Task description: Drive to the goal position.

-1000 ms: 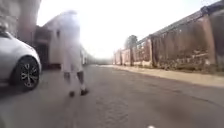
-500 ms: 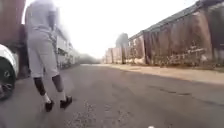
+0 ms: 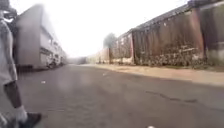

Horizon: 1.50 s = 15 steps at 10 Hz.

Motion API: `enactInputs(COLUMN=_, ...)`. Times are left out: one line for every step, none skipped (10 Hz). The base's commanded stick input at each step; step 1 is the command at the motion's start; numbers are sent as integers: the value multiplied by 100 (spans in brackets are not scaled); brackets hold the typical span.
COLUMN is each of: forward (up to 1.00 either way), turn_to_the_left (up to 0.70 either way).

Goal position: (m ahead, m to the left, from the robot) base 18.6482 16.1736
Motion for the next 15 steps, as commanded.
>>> enactInputs(forward=100, turn_to_the_left=0)
enactInputs(forward=100, turn_to_the_left=0)
enactInputs(forward=100, turn_to_the_left=0)
enactInputs(forward=100, turn_to_the_left=9)
enactInputs(forward=100, turn_to_the_left=27)
enactInputs(forward=100, turn_to_the_left=27)
enactInputs(forward=100, turn_to_the_left=27)
enactInputs(forward=100, turn_to_the_left=14)
enactInputs(forward=100, turn_to_the_left=0)
enactInputs(forward=100, turn_to_the_left=0)
enactInputs(forward=100, turn_to_the_left=0)
enactInputs(forward=100, turn_to_the_left=0)
enactInputs(forward=100, turn_to_the_left=0)
enactInputs(forward=100, turn_to_the_left=0)
enactInputs(forward=100, turn_to_the_left=2)
